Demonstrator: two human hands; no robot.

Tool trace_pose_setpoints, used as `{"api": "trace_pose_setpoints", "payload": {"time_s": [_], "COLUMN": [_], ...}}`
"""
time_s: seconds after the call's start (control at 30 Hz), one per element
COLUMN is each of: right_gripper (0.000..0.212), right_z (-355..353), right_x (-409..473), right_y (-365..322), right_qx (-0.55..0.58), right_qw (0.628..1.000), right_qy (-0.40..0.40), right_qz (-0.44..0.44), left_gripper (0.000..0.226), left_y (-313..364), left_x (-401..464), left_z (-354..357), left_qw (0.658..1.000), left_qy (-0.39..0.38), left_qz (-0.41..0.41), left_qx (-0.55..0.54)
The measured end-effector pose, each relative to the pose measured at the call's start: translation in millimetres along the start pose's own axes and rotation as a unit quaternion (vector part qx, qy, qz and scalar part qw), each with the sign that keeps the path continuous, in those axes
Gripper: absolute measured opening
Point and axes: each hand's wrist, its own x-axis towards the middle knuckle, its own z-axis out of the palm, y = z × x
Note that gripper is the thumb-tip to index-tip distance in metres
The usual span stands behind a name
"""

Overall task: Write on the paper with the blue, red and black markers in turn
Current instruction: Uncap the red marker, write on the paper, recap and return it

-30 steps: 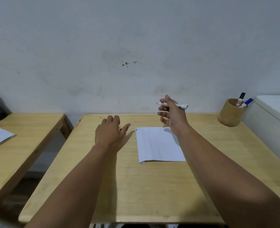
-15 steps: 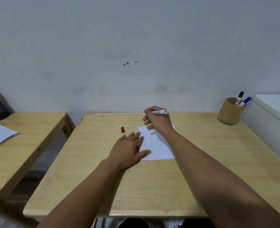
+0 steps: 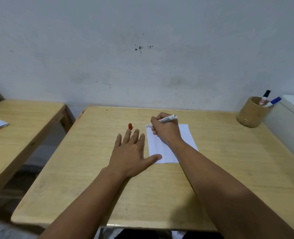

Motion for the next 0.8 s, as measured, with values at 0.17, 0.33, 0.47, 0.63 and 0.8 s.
{"api": "trace_pose_setpoints", "payload": {"time_s": [0.17, 0.33, 0.47, 0.63, 0.8], "right_gripper": [0.027, 0.026, 0.025, 0.025, 0.037], "right_z": [-0.4, -0.5, 1.4, 0.9, -0.5], "right_x": [-1.5, 0.4, 0.3, -0.1, 4.3], "right_y": [2.3, 4.8, 4.7, 2.1, -3.7], "right_qx": [-0.009, -0.024, -0.044, -0.009, 0.101], "right_qw": [1.0, 0.999, 0.999, 1.0, 0.995], "right_qy": [-0.001, 0.003, 0.003, 0.009, 0.004], "right_qz": [-0.012, -0.021, -0.031, -0.009, 0.023], "left_gripper": [0.113, 0.112, 0.111, 0.108, 0.062], "left_y": [0.5, 1.1, 1.6, 4.1, -11.6], "left_x": [1.2, -0.8, -1.8, -3.7, 13.4], "left_z": [1.1, -1.3, -0.7, -4.1, -13.0], "left_qw": [1.0, 1.0, 1.0, 1.0, 0.94], "left_qy": [0.007, 0.006, 0.014, 0.016, 0.223], "left_qz": [-0.005, -0.004, -0.003, -0.002, -0.1], "left_qx": [-0.009, -0.007, -0.012, -0.027, -0.238]}}
